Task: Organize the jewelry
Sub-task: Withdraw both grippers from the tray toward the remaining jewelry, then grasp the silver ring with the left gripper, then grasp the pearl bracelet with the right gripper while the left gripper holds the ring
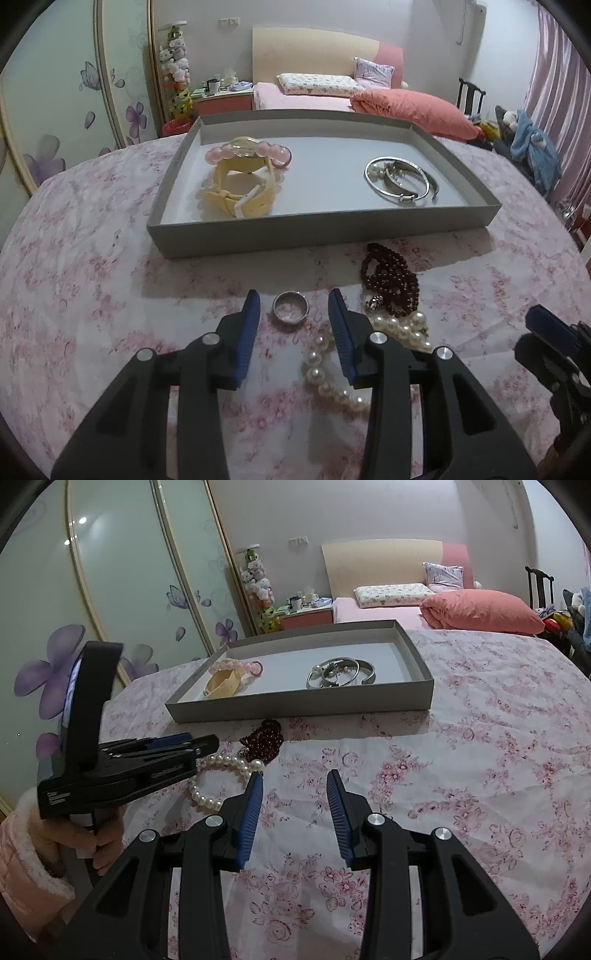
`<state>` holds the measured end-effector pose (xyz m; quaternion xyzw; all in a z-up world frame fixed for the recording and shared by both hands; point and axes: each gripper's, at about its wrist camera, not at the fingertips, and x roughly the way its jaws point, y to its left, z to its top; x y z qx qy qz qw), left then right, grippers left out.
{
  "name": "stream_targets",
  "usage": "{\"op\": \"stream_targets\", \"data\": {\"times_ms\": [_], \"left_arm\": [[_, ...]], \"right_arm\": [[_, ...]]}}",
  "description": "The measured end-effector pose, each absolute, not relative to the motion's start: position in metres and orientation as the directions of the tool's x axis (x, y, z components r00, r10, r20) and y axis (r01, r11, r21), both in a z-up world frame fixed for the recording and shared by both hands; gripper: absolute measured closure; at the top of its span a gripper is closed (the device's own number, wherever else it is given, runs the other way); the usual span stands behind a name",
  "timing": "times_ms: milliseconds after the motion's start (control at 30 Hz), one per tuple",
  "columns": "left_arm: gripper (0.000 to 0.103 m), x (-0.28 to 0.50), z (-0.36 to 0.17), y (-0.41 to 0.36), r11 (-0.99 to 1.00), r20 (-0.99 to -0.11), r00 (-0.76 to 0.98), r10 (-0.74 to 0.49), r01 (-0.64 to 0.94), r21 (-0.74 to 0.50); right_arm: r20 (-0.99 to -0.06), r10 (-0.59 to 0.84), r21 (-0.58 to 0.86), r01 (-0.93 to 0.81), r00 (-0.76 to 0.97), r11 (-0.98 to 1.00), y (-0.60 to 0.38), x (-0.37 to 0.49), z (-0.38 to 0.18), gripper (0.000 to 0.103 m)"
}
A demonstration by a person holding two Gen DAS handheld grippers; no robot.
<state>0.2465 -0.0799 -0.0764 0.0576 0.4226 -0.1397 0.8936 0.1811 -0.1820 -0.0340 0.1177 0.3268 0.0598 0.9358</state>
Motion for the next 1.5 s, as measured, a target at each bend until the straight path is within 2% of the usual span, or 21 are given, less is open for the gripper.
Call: {"op": "stream_targets", "data": {"times_ms": [100, 167, 200, 500, 800, 1067, 1133, 1300, 1500], "left_arm": [[0.067, 0.248, -0.079, -0.084, 0.955, -0.78, 0.599, -0.183, 0.297, 0.005], [0.079, 0.248, -0.079, -0.085, 0.956, -0.78, 0.604, -0.163, 0.293, 0.027], [0.081, 0.248, -0.079, -0.085, 0.955, -0.779, 0.605, -0.162, 0.295, 0.03], [0.081, 0.248, -0.076, -0.044, 0.977, -0.782, 0.619, -0.076, 0.203, 0.066], [0.081, 0.234, -0.075, 0.01, 0.989, -0.772, 0.635, 0.004, 0.113, 0.098], [0.081, 0.232, -0.075, 0.013, 0.991, -0.774, 0.633, -0.005, 0.106, 0.08], [0.081, 0.232, -0.075, 0.015, 0.992, -0.775, 0.632, -0.012, 0.106, 0.07], [0.081, 0.232, -0.076, 0.015, 0.992, -0.775, 0.631, -0.014, 0.105, 0.068], [0.081, 0.232, -0.075, 0.015, 0.992, -0.774, 0.633, -0.005, 0.099, 0.074]], "right_arm": [[-0.602, 0.195, 0.262, -0.039, 0.775, 0.964, -0.182, 0.182, -0.035, 0.065], [-0.601, 0.196, 0.263, -0.04, 0.775, 0.964, -0.182, 0.183, -0.035, 0.065], [-0.601, 0.198, 0.265, -0.04, 0.774, 0.963, -0.182, 0.183, -0.035, 0.065], [-0.62, 0.215, 0.251, -0.069, 0.755, 0.965, -0.173, 0.191, -0.032, 0.066], [-0.691, 0.247, 0.212, -0.136, 0.679, 0.968, -0.138, 0.208, -0.044, 0.068], [-0.747, 0.198, 0.181, -0.093, 0.634, 0.979, -0.129, 0.231, -0.054, 0.08], [-0.758, 0.173, 0.138, -0.104, 0.629, 0.985, -0.126, 0.23, -0.053, 0.089], [-0.771, 0.167, 0.093, -0.151, 0.614, 0.984, -0.132, 0.209, -0.053, 0.092], [-0.75, 0.112, 0.097, -0.06, 0.652, 0.994, -0.167, 0.195, -0.049, 0.093]]}}
